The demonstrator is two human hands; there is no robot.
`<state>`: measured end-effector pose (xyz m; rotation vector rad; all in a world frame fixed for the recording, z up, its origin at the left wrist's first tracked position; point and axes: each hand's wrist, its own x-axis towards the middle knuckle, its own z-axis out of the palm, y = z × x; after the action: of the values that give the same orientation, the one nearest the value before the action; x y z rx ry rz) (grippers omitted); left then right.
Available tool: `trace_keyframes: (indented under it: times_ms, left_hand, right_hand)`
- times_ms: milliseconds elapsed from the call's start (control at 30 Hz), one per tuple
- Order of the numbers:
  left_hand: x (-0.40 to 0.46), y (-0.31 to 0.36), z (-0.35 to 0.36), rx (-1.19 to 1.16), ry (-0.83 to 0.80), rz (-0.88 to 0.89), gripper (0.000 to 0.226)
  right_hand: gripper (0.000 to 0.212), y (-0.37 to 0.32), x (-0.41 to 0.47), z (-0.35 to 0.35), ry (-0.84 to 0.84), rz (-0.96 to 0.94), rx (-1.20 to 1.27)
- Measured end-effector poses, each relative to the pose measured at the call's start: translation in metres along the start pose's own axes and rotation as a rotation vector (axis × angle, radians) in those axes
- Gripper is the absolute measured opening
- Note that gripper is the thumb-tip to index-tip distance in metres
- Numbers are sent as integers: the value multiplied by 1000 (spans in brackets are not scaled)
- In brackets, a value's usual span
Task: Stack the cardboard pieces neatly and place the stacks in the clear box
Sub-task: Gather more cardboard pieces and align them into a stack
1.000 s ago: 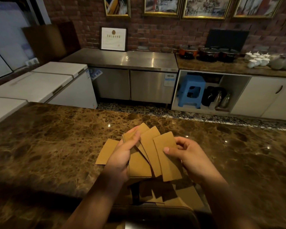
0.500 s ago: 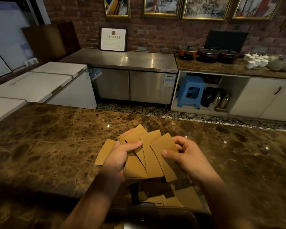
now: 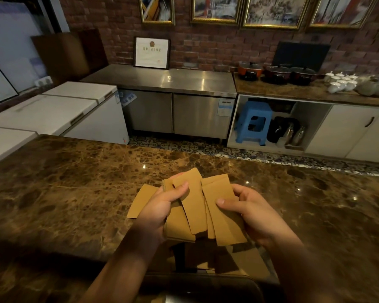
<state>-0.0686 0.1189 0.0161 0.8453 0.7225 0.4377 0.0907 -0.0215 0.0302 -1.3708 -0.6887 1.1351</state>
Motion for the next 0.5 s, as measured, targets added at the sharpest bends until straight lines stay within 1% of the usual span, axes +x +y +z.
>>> trace_keyframes:
  times_ms: [67, 167, 233, 300, 333, 400, 500]
  left_hand:
    - [0, 2, 1, -54, 17, -106, 57]
    - [4, 7, -2, -165, -37, -202, 67]
    - [5, 9, -6, -173, -64, -197, 65]
    - [6, 12, -8, -89, -71, -172, 61]
    - [6, 14, -7, -63, -88, -169, 57]
    - [3, 16, -4, -38, -156, -163, 52]
    - [-1, 16, -1, 20, -316, -123, 50]
  right_hand:
    - [40, 0, -1, 3, 1, -90, -31]
    - [31, -3, -7, 5, 69, -331, -176]
    - [32, -6, -12, 7, 57, -540, -375]
    - [39, -8, -17, 7, 4, -795, -662]
    - [41, -9, -19, 8, -40, -884, -796]
    - [40, -11, -21, 9, -92, -931, -985]
    - [34, -9, -21, 9, -77, -929, -1125]
